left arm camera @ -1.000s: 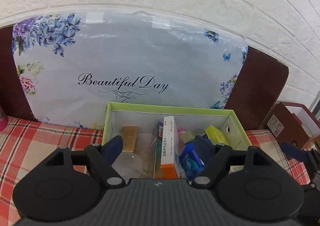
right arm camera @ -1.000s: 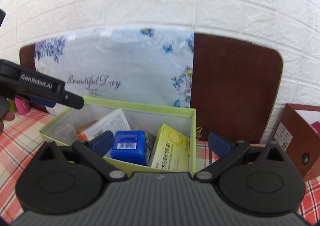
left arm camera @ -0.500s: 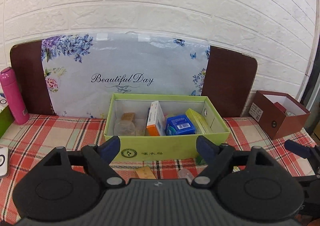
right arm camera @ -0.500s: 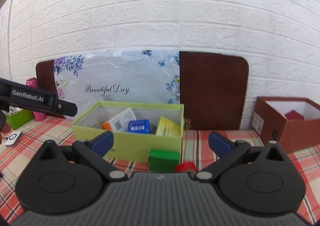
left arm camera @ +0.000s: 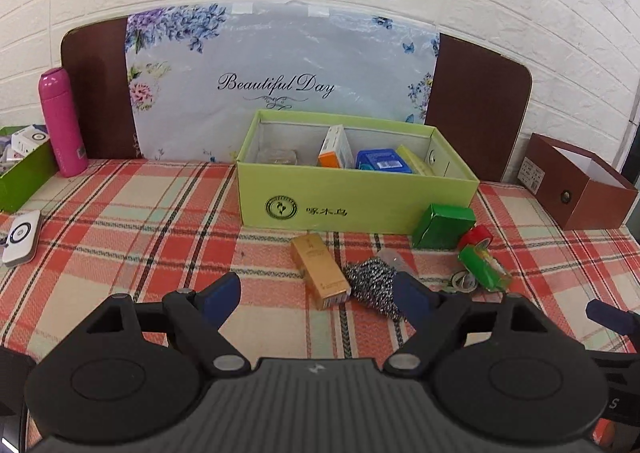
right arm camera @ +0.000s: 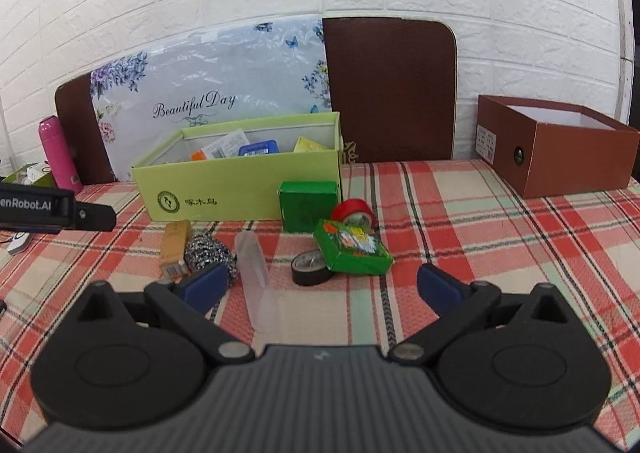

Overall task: Organize objects
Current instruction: 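Move both tools back toward the clear tube and second gold box, then grasp the clear plastic tube with the right tool while the left tool grasps the gold box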

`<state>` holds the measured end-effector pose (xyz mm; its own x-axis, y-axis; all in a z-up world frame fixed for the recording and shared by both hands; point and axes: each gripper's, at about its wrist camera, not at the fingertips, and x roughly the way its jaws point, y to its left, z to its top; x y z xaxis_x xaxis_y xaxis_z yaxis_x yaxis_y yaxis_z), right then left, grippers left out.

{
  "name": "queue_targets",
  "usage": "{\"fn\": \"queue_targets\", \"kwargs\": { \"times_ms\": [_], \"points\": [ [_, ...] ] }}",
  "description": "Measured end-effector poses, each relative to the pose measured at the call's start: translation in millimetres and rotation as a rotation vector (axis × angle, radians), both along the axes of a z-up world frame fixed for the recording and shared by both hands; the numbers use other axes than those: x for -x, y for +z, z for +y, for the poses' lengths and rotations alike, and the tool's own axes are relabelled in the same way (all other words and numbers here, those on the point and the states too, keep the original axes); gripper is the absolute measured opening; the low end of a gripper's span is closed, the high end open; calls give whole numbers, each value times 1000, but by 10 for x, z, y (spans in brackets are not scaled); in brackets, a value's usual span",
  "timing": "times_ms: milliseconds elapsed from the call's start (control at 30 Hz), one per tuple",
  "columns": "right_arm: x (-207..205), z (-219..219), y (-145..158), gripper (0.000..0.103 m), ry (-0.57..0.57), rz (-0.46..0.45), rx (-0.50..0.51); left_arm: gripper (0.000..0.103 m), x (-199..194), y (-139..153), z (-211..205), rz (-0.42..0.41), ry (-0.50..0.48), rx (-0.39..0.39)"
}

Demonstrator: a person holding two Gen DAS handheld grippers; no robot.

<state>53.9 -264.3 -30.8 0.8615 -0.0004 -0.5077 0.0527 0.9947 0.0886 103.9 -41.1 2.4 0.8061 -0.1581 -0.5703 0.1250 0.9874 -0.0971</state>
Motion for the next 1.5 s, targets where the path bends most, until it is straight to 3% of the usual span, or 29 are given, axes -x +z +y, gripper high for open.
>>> {"fn": "queue_targets", "kwargs": {
  "times_ms": [333,400,467,600,633,700,800,933,1133,1167,1200,1267,1300,1367,1500],
  "points": [
    [-64,262,-358,103,99,86,-22,86,70,-357,265,86,34,15],
    [-178,330,-392,97,133,92,-12,86,51,-362,297,88,36,17],
    [-323,398,-431,85,155,103,12,86,38,-357,326,93,36,32],
    [-580,516,-523,74,194,127,51,86,-34,-348,378,109,34,84],
    [-624,532,-546,65,203,134,53,86,-76,-351,383,113,40,97],
    [-669,551,-579,26,213,160,59,86,-194,-370,389,131,54,125],
    [-577,520,-588,26,192,166,46,86,-437,-405,381,160,91,171],
    [-320,451,-551,26,195,172,28,86,-807,-429,297,159,147,157],
    [-46,404,-469,26,210,176,6,85,-1296,-581,142,247,135,192],
    [-33,395,-459,26,212,178,0,83,-1336,-614,117,260,122,180],
    [-20,392,-448,26,215,180,-1,69,-1363,-647,104,271,111,159],
    [-4,402,-421,26,218,183,4,56,-1326,-665,129,253,72,141],
    [5,403,-408,26,222,184,0,37,-1287,-662,168,250,39,153],
    [20,405,-387,26,235,191,-19,36,-1191,-664,257,271,-9,167],
    [124,442,-363,26,298,213,-38,36,-805,-650,434,293,-104,118]
  ]
}}
